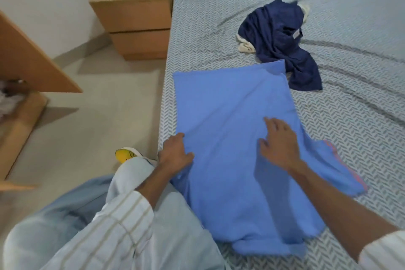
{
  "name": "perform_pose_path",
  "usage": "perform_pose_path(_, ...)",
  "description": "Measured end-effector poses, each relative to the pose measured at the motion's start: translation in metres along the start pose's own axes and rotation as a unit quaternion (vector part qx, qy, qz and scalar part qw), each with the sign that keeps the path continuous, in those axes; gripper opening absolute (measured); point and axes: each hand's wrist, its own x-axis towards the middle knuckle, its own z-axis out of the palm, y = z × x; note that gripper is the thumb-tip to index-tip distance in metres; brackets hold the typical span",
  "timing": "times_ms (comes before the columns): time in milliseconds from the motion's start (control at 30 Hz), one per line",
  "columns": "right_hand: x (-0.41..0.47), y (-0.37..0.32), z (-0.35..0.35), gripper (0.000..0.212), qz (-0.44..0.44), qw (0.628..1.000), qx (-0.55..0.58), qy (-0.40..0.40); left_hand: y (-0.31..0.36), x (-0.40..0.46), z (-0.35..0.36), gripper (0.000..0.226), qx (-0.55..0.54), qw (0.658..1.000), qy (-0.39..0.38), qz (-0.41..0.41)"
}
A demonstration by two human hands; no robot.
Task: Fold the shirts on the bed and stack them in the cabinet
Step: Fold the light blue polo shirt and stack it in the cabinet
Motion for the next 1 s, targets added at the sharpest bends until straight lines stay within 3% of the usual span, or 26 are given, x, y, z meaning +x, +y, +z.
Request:
perform_pose_path(200,-0.105,-0.096,0.032,0.036,-0.201,0.969,0.127,-0.073,-0.037,-0.039,-0.002,0.082,0.005,0.998,-0.018,-0.054)
perform_pose_path(300,-0.130,-0.117,0.040,0.016,-0.264,0.947,0.118,-0.137,-0.052,-0.053,-0.005,0.052,0.014,0.997,-0.032,-0.066)
perform_pose_path(367,-0.142,-0.124,0.048,0.011,-0.292,0.941,0.100,-0.137,-0.063,-0.063,-0.008,0.037,-0.094,0.991,-0.038,-0.090)
perform_pose_path(433,-0.150,-0.128,0.055,0.014,-0.286,0.948,0.082,-0.111,-0.069,-0.071,-0.011,0.033,-0.237,0.966,-0.030,-0.094)
perform_pose_path(500,-0.155,-0.133,0.058,0.014,-0.263,0.958,0.070,-0.090,-0.068,-0.071,-0.013,0.033,-0.312,0.946,-0.009,-0.084)
perform_pose_path(600,-0.157,-0.137,0.061,0.010,-0.222,0.966,0.085,-0.101,-0.060,-0.074,-0.016,0.021,-0.293,0.952,-0.014,-0.085)
perform_pose_path(700,-0.153,-0.140,0.056,0.007,-0.161,0.970,0.109,-0.146,-0.059,-0.076,-0.013,0.036,-0.251,0.965,-0.039,-0.067)
perform_pose_path(833,-0.147,-0.146,0.042,0.010,-0.067,0.965,0.160,-0.194,-0.049,-0.082,-0.014,0.030,-0.272,0.962,0.009,-0.038)
perform_pose_path(900,-0.132,-0.148,0.031,0.011,0.060,0.918,0.311,-0.239,-0.036,-0.085,-0.011,0.014,-0.269,0.963,0.026,-0.007)
perform_pose_path(1000,-0.094,-0.137,0.012,0.026,0.279,0.708,0.579,-0.291,-0.007,-0.088,0.000,0.016,-0.238,0.970,0.026,0.041)
